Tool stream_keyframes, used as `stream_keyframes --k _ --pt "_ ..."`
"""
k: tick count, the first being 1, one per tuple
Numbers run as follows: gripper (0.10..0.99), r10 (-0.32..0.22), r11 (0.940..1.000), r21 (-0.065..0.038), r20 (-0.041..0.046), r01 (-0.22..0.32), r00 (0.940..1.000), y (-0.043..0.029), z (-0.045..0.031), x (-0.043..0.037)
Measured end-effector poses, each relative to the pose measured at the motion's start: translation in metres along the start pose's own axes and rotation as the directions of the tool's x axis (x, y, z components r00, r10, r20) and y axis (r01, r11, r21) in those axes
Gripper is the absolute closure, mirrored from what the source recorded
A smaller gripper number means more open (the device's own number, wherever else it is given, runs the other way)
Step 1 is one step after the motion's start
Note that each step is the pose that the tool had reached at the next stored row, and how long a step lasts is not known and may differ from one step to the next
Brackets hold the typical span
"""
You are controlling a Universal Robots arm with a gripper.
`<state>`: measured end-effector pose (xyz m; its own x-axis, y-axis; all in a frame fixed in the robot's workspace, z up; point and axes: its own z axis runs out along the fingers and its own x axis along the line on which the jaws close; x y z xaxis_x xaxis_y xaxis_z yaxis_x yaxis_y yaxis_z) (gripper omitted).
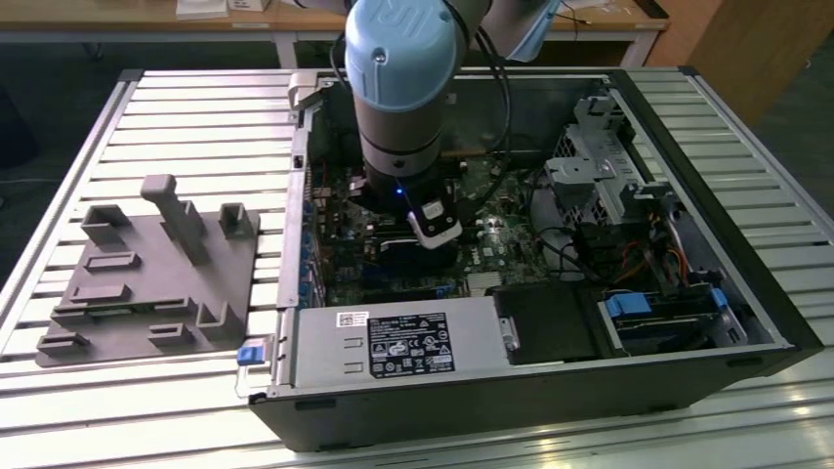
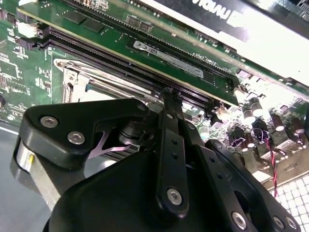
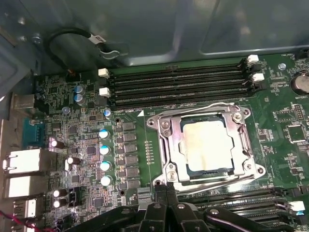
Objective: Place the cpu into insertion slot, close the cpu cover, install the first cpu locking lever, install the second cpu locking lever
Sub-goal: 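Install the second cpu locking lever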
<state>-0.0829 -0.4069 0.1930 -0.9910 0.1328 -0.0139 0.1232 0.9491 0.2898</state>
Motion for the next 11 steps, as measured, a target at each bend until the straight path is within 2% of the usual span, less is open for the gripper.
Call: stream_keyframes --k 11 --pt "0.980 0.000 1.0000 -0.002 -0.0002 0.000 1.0000 0.0001 0.0021 0.0002"
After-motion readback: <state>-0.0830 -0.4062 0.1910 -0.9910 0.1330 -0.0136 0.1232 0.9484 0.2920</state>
